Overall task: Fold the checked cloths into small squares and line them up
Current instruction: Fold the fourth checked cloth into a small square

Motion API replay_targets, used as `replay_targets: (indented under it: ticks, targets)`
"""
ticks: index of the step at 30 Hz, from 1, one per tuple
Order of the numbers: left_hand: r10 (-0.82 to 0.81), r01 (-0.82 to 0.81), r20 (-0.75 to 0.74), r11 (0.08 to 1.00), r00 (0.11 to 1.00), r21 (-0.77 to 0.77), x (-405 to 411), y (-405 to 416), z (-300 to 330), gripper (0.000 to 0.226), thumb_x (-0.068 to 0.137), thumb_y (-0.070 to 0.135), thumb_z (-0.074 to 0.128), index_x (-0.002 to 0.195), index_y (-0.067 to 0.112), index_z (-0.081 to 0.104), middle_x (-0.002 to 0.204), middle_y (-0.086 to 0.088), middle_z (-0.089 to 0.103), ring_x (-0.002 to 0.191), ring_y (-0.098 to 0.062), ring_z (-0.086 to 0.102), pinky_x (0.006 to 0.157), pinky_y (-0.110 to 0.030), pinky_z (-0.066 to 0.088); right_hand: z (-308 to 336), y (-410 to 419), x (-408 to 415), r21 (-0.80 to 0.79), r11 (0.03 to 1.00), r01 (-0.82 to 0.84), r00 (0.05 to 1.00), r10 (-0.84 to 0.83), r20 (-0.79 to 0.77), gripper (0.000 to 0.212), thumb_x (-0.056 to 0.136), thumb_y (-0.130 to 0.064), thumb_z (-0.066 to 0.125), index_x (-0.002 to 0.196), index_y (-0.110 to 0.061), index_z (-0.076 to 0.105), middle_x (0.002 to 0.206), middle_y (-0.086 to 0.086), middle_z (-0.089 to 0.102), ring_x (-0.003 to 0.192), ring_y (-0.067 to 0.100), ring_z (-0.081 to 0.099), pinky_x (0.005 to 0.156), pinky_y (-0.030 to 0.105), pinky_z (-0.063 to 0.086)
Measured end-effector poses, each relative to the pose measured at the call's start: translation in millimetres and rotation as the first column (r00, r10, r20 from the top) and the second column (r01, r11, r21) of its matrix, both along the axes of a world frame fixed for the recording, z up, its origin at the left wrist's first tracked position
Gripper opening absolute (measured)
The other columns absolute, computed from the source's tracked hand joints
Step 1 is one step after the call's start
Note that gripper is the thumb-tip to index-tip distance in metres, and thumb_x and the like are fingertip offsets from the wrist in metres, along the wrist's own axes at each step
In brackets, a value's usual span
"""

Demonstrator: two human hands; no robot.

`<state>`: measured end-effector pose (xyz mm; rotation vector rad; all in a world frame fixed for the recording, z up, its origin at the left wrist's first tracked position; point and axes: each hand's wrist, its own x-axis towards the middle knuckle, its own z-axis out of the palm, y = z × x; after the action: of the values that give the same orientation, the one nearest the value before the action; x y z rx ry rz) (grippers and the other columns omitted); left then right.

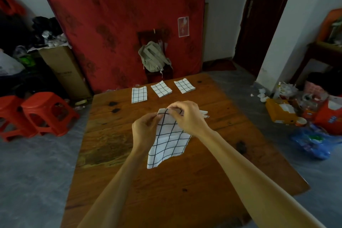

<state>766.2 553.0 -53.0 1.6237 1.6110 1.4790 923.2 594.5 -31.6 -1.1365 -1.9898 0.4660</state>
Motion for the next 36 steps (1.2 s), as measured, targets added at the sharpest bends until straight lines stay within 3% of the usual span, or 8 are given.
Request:
replay_targets:
  ticks: [6,12,16,22,26,30,33,36]
  targets:
    - [0.001,0.000,-0.070,1.000,0.998,0.019,2,4,2,0.008,0.089,0.023,0.064,0.091,0.023,0.072,0.071,0.007,0.068,0.061,-0.014,0.057,0.056,-0.027,0.047,13,-8,-11,0.006,0.999,-0.044,0.996,0.044,-0.071,0.015,0.094,-0.025,0.062,0.096,-0.017,0.073,0.094,-0.007,0.073,0.087,0.007,0.063,0.083,0.030,0.051]
    - [0.011,-0.019,-0.138,0.998,0.990,-0.059,3,-2,-13,0.008,0.091,0.021,0.061,0.092,0.021,0.069,0.064,0.010,0.062,0.049,-0.003,0.049,0.045,-0.013,0.036,22,-6,0,-0.070,0.997,0.034,0.978,-0.048,-0.203,0.020,0.092,-0.024,0.064,0.107,-0.013,0.073,0.106,-0.003,0.073,0.095,-0.001,0.064,0.085,0.014,0.051]
    - [0.007,-0.017,-0.196,0.999,0.981,-0.046,4,-6,-25,0.009,0.091,0.017,0.062,0.095,0.013,0.068,0.069,0.016,0.058,0.053,0.000,0.050,0.051,-0.010,0.040,26,-1,11,-0.069,0.994,0.084,0.971,-0.098,-0.217,0.024,0.093,-0.027,0.063,0.109,-0.012,0.072,0.108,-0.003,0.073,0.096,-0.003,0.063,0.082,0.007,0.047]
    - [0.004,-0.004,-0.285,1.000,0.959,0.001,-5,-7,-50,0.012,0.090,0.012,0.063,0.099,0.008,0.068,0.089,0.003,0.065,0.073,-0.001,0.056,0.064,-0.008,0.045,31,5,27,-0.047,0.986,0.159,0.948,-0.166,-0.272,0.030,0.092,-0.027,0.063,0.114,-0.007,0.069,0.110,0.001,0.072,0.101,0.003,0.065,0.085,0.012,0.051]
    - [0.013,-0.055,-0.329,0.991,0.944,-0.121,-10,-4,-67,0.014,0.093,0.016,0.059,0.100,0.008,0.068,0.093,-0.001,0.066,0.077,-0.010,0.060,0.065,-0.012,0.042,31,7,36,-0.019,0.975,0.221,0.932,-0.217,-0.289,0.027,0.092,-0.026,0.063,0.112,-0.009,0.070,0.108,-0.001,0.072,0.093,-0.007,0.062,0.081,0.006,0.048]
    - [0.015,-0.076,-0.317,0.981,0.948,-0.180,-5,2,-64,0.022,0.093,0.028,0.059,0.101,0.009,0.066,0.097,-0.003,0.067,0.085,-0.015,0.063,0.067,-0.016,0.043,25,8,41,-0.013,0.968,0.251,0.932,-0.245,-0.267,0.026,0.094,-0.026,0.062,0.113,-0.012,0.070,0.111,-0.003,0.072,0.101,-0.003,0.062,0.084,0.006,0.047]
    - [-0.012,-0.013,-0.325,0.997,0.946,-0.075,9,7,-40,0.053,0.086,0.051,0.053,0.120,0.011,0.057,0.111,0.003,0.060,0.099,-0.007,0.054,0.079,-0.017,0.042,20,5,42,0.004,0.978,0.207,0.963,-0.203,-0.178,0.024,0.094,-0.027,0.061,0.112,-0.014,0.071,0.108,-0.005,0.072,0.097,0.001,0.065,0.084,0.019,0.054]
    - [-0.102,0.086,-0.258,0.994,0.961,-0.073,27,12,-3,0.047,0.092,0.041,0.055,0.132,0.016,0.049,0.114,0.011,0.055,0.099,0.001,0.052,0.081,-0.014,0.043,12,-1,34,-0.007,0.992,0.123,0.987,-0.123,-0.106,0.021,0.094,-0.024,0.061,0.110,-0.014,0.071,0.102,-0.003,0.073,0.091,0.008,0.068,0.079,0.029,0.057]
